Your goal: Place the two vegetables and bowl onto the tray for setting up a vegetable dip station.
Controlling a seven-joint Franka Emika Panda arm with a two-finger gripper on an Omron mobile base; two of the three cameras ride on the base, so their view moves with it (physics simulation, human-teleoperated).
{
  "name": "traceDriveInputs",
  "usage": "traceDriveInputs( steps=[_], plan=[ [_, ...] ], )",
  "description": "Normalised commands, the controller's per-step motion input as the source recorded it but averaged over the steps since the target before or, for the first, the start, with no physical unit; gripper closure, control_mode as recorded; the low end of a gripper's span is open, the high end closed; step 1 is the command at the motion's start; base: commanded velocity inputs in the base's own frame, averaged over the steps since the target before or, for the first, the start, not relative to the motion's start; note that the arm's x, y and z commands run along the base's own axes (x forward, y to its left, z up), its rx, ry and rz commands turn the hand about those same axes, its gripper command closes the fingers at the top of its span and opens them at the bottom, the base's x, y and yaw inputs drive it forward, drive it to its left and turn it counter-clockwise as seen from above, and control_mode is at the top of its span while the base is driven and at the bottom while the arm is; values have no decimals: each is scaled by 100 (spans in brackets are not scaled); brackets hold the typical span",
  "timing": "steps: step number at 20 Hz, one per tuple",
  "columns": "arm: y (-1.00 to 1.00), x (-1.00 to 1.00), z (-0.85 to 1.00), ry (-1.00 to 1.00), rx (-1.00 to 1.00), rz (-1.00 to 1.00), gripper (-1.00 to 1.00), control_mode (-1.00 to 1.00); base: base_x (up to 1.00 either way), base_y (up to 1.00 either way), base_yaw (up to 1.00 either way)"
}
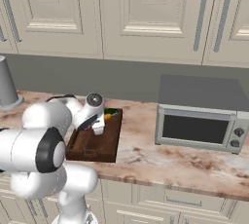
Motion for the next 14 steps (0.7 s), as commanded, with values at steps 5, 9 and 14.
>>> traceDriveInputs(
  steps=[5, 9, 14],
  plan=[
    [0, -29, 56, 7, -3, 0, -100, -100, 0, 0, 0],
    [0, -28, 58, 13, -1, 0, -100, -100, 0, 0, 0],
    [0, -43, 46, 10, 0, 1, -100, -100, 0, 0, 0]
  ],
)
